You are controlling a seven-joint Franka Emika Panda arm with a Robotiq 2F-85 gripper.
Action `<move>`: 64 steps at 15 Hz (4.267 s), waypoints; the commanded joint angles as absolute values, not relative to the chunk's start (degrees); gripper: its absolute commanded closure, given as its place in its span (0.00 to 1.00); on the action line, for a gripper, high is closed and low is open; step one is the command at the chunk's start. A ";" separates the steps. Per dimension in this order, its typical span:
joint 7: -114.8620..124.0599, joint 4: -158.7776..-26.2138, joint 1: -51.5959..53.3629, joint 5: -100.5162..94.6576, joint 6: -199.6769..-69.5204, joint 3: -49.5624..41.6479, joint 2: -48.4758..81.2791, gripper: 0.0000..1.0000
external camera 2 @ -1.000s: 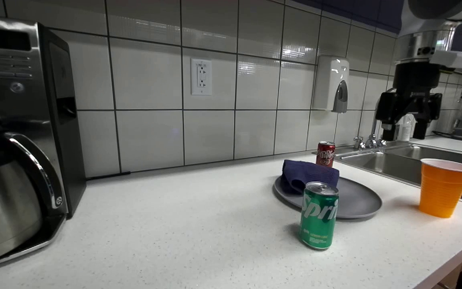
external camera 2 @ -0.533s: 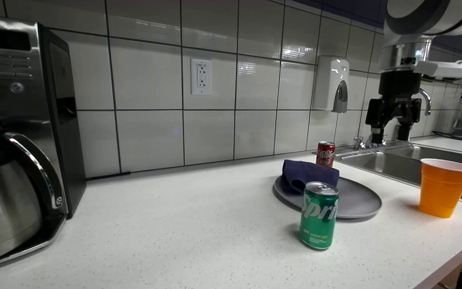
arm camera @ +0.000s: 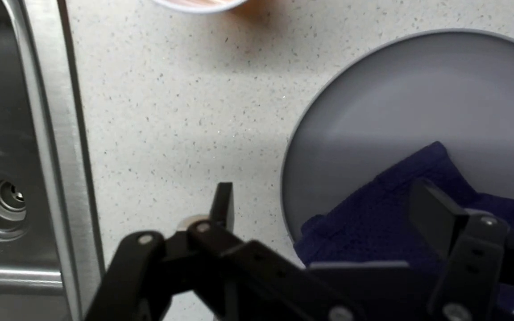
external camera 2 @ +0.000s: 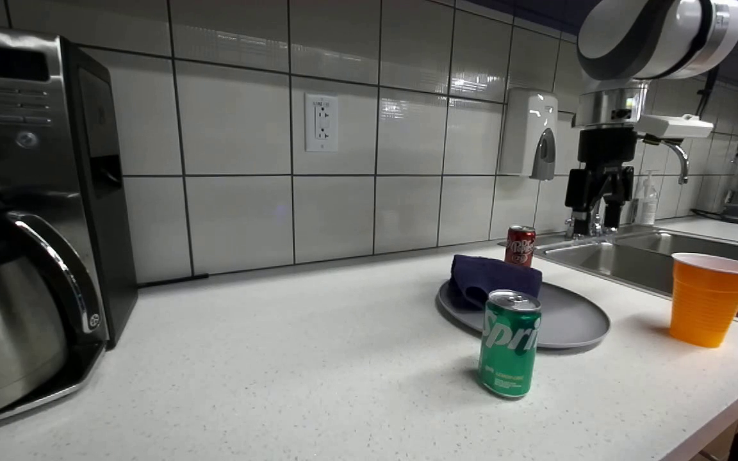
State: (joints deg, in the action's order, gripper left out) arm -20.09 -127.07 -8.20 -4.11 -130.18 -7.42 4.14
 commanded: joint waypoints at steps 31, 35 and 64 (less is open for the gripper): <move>-22.49 -119.92 -6.02 -1.38 -132.69 -3.14 12.98 0.00; -23.31 -117.57 -6.09 -1.64 -133.25 -2.49 15.64 0.00; -27.37 -104.53 -6.10 0.45 -130.05 3.66 28.05 0.00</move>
